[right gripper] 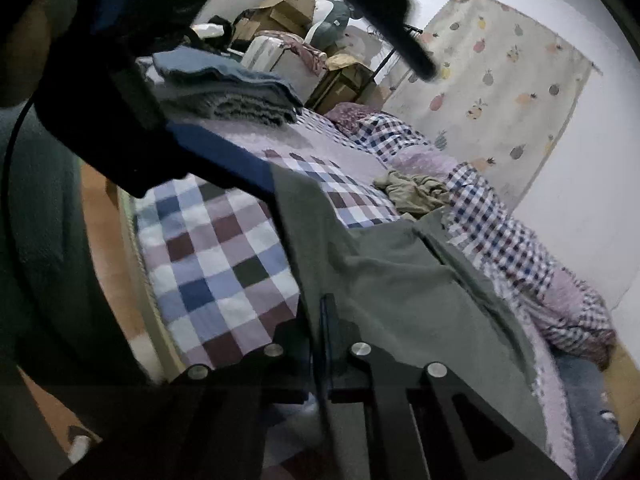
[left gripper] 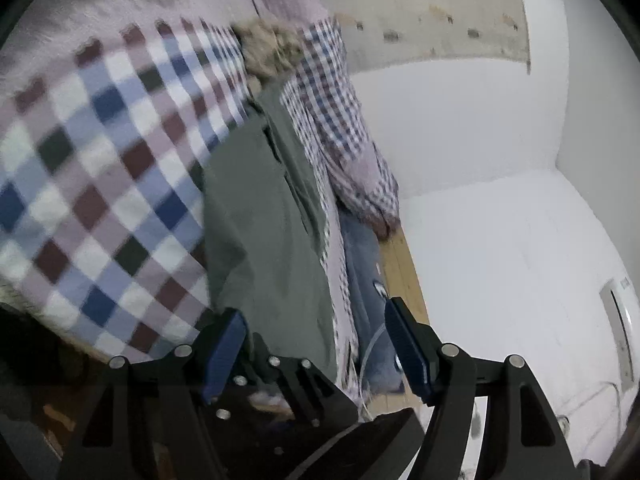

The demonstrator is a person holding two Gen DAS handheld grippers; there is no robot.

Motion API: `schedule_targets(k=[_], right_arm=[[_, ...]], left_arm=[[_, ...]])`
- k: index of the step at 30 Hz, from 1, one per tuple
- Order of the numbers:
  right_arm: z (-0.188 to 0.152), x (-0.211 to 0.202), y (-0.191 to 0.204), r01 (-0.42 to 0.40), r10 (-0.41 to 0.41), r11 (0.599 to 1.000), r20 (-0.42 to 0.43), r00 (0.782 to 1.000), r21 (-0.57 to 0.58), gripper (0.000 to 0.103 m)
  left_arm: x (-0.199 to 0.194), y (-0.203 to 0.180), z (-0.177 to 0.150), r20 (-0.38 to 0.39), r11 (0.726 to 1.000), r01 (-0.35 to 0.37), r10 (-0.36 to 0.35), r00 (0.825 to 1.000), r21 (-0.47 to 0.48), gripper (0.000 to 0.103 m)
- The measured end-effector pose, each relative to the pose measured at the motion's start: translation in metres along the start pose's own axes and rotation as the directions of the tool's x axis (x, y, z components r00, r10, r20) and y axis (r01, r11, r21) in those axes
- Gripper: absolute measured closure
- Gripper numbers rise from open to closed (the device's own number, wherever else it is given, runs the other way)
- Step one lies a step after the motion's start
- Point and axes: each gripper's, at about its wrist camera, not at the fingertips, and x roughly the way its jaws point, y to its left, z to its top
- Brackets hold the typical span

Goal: Fold clothes

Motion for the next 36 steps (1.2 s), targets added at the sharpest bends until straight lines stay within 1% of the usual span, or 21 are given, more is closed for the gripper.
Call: schedule_targets(k=[3, 6, 7, 9, 11, 13, 16, 18, 22, 24, 31, 36], right_arm=[[0.002, -0.004, 0.0, -0.033, 0.033, 0.999, 0.012, 0.999, 0.004, 0.1], [0.002, -0.001, -0.005, -0.055, 0.055, 0.998, 0.002, 0.999, 0.029, 0.1], [0.002, 0.001, -0.009, -0.061, 0.062, 0.997, -0.004, 0.998, 0.049, 0.1], [-0.002, -0.008, -0.006, -0.065, 0.065, 0.995, -0.005, 0.998, 0.076, 0.1], [-0.001, -0.007, -0.011, -0.071, 0.072, 0.993, -0.002, 0.997, 0.099, 0.1], [0.0, -0.009, -0.014, -0.078, 0.079, 0.99, 0.001, 0.997, 0.115, 0.1], [0.0, -0.011, -0.017, -0.092, 0.093, 0.987, 0.001, 0.996, 0.134, 0.1], [0.0, -0.012, -0.02, -0.099, 0.1, 0.985, 0.001, 0.995, 0.144, 0.1], [0.0, -0.013, -0.025, -0.107, 0.108, 0.98, 0.003, 0.994, 0.168, 0.1], [-0.001, -0.013, -0.026, -0.109, 0.11, 0.979, 0.004, 0.994, 0.174, 0.1], [-0.002, -0.016, -0.02, -0.121, 0.121, 0.981, 0.007, 0.993, 0.151, 0.1], [-0.003, -0.017, -0.016, -0.113, 0.113, 0.985, 0.008, 0.994, 0.131, 0.1]], left_arm=[[-0.014, 0.001, -0.007, 0.081, 0.999, -0.026, 0.028, 0.996, -0.024, 0.029], [-0.017, 0.005, -0.013, 0.099, 0.998, -0.053, 0.058, 0.993, -0.045, 0.029], [-0.018, 0.006, -0.015, 0.097, 0.998, -0.054, 0.058, 0.994, -0.046, 0.029], [-0.017, 0.007, -0.019, 0.084, 0.997, -0.062, 0.066, 0.994, -0.05, 0.029], [-0.013, 0.009, -0.023, 0.057, 0.994, -0.093, 0.096, 0.994, -0.06, 0.029], [-0.007, 0.012, -0.024, 0.047, 0.988, -0.143, 0.146, 0.988, -0.066, 0.029], [-0.011, 0.021, -0.022, 0.066, 0.981, -0.172, 0.179, 0.982, -0.094, 0.029], [-0.006, 0.027, -0.022, 0.062, 0.976, -0.181, 0.189, 0.98, -0.119, 0.029], [0.008, 0.035, -0.025, 0.052, 0.967, -0.221, 0.229, 0.972, -0.131, 0.029], [0.019, 0.042, -0.027, 0.051, 0.96, -0.225, 0.236, 0.97, -0.167, 0.029], [0.025, 0.044, -0.02, 0.124, 0.962, -0.208, 0.231, 0.965, -0.175, 0.029], [0.03, 0.045, -0.015, 0.176, 0.964, -0.196, 0.228, 0.958, -0.18, 0.029]])
